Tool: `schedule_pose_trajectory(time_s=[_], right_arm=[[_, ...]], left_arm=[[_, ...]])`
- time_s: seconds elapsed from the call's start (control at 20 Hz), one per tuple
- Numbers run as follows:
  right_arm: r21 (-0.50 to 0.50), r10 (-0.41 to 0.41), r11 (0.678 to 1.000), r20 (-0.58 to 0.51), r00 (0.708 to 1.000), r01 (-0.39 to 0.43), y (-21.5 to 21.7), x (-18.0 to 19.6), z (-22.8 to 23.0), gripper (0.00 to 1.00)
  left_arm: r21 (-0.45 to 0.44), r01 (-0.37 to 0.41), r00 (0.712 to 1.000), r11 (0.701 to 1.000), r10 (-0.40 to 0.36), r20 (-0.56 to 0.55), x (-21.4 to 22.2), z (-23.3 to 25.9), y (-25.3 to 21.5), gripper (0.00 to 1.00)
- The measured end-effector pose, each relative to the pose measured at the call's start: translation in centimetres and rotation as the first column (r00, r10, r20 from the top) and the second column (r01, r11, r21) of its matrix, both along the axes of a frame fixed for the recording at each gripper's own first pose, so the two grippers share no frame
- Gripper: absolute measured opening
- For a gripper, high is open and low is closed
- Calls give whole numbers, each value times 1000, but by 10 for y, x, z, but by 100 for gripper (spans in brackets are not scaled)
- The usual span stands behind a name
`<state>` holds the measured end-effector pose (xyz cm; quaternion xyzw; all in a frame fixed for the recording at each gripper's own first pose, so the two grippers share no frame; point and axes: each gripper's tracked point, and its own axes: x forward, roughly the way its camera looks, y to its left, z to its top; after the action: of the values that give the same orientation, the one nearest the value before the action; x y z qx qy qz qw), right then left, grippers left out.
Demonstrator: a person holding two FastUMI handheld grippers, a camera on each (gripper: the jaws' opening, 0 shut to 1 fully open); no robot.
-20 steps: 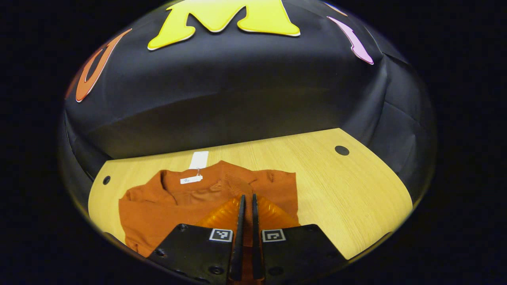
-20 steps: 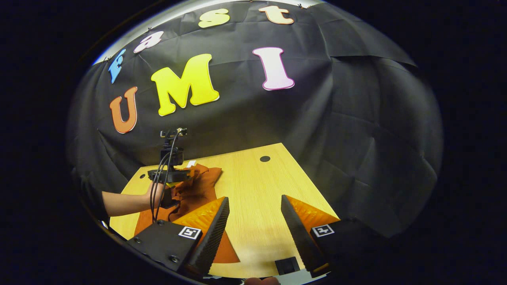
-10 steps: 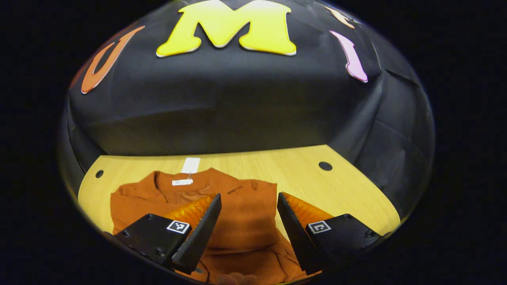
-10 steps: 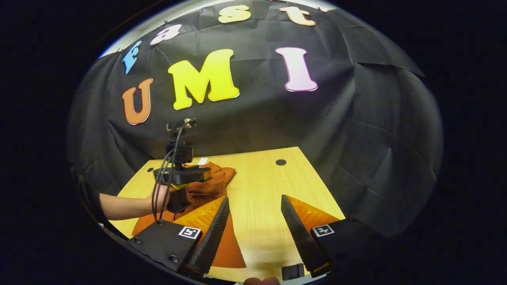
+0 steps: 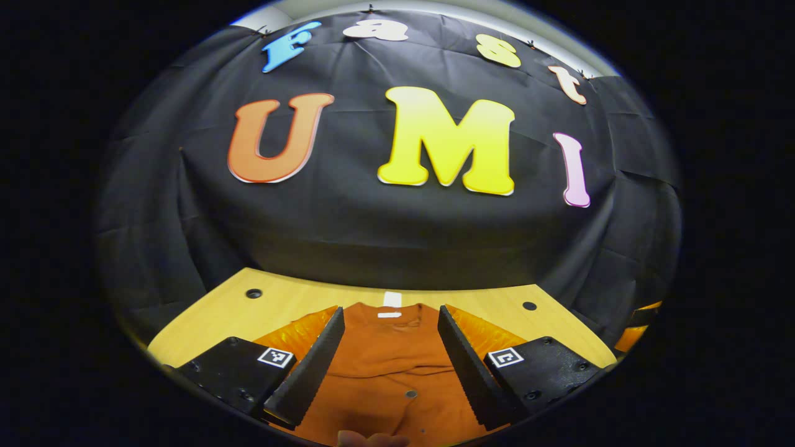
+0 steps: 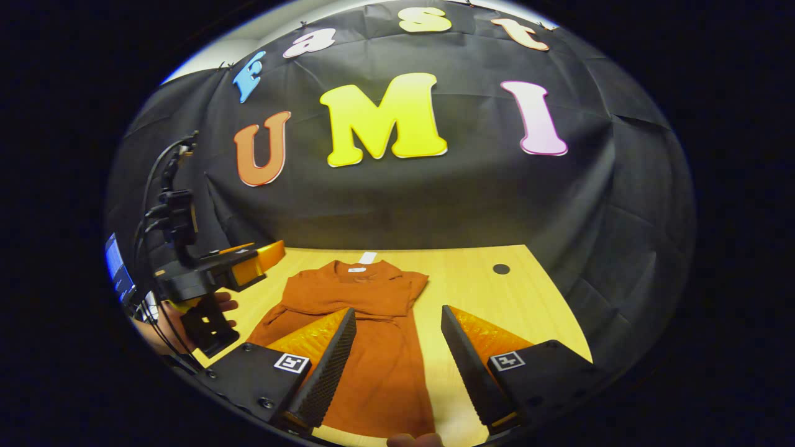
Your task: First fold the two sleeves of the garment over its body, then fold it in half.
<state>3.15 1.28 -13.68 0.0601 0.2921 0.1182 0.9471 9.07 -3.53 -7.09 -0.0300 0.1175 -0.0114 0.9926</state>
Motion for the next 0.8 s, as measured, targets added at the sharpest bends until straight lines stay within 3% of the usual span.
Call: schedule_pose_trajectory(time_s=[0.25, 0.5, 0.65, 0.8], right_arm=[[-15, 41, 999, -26, 999, -41, 16, -18, -16, 90], [-56, 20, 998, -102, 995, -26, -1, -46, -43, 90], [-99, 23, 994, -154, 988, -39, -16, -67, -70, 90], [-132, 6, 990, -239, 971, -39, -32, -96, -108, 90]], left_arm=[[51, -74, 997, 996, 76, -33, -58, -17, 68, 98], [45, -19, 988, 999, 25, -154, -109, -59, 97, 98], [29, 8, 961, 1000, 0, -275, -141, -104, 107, 99], [23, 23, 915, 999, -12, -404, -171, -150, 117, 99]])
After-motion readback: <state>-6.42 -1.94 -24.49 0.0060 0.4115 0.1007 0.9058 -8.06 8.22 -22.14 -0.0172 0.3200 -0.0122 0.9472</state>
